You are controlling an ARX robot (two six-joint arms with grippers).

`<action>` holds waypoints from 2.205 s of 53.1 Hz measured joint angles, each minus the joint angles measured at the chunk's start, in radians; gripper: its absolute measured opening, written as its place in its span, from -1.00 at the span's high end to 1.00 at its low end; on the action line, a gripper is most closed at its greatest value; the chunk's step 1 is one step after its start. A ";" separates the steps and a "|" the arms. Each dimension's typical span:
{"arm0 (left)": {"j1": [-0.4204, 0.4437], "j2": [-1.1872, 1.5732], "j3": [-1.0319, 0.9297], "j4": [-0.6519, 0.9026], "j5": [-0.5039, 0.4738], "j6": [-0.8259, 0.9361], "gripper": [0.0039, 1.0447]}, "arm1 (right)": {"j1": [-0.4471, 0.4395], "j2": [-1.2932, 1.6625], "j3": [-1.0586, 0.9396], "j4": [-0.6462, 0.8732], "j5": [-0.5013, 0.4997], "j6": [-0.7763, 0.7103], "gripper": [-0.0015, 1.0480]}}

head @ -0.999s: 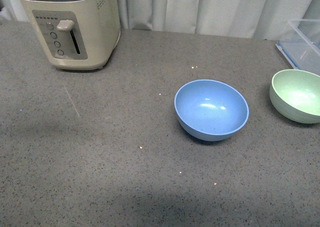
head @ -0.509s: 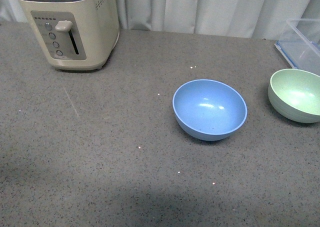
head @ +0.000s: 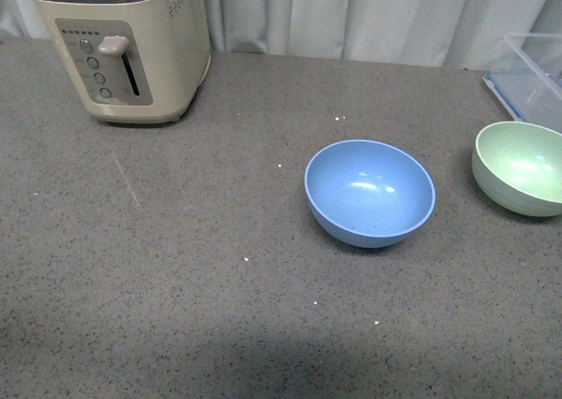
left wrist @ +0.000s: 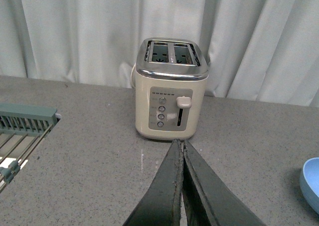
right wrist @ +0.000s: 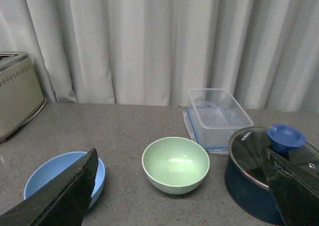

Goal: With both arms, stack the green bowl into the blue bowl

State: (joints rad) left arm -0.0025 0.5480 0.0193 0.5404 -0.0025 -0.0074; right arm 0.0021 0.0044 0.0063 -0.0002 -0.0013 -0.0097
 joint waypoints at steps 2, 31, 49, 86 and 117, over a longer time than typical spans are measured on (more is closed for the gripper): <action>0.000 -0.024 0.000 -0.023 0.000 0.000 0.93 | 0.000 0.000 0.000 0.000 0.000 0.000 -0.83; 0.000 -0.265 0.000 -0.253 0.000 0.000 0.93 | 0.000 0.000 0.000 0.000 0.000 0.000 -0.83; 0.000 -0.349 0.000 -0.338 0.000 0.000 0.93 | 0.000 0.000 0.000 0.000 0.000 0.000 -0.83; 0.000 -0.543 0.000 -0.540 0.002 0.000 0.58 | 0.000 0.000 0.000 0.000 0.000 0.000 -0.83; 0.000 -0.545 0.000 -0.540 0.002 0.003 -0.88 | -0.190 1.064 0.436 0.153 -0.294 -0.219 -0.83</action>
State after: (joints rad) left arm -0.0025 0.0032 0.0189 0.0006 -0.0002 -0.0048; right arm -0.1879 1.0683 0.4419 0.1532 -0.2955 -0.2283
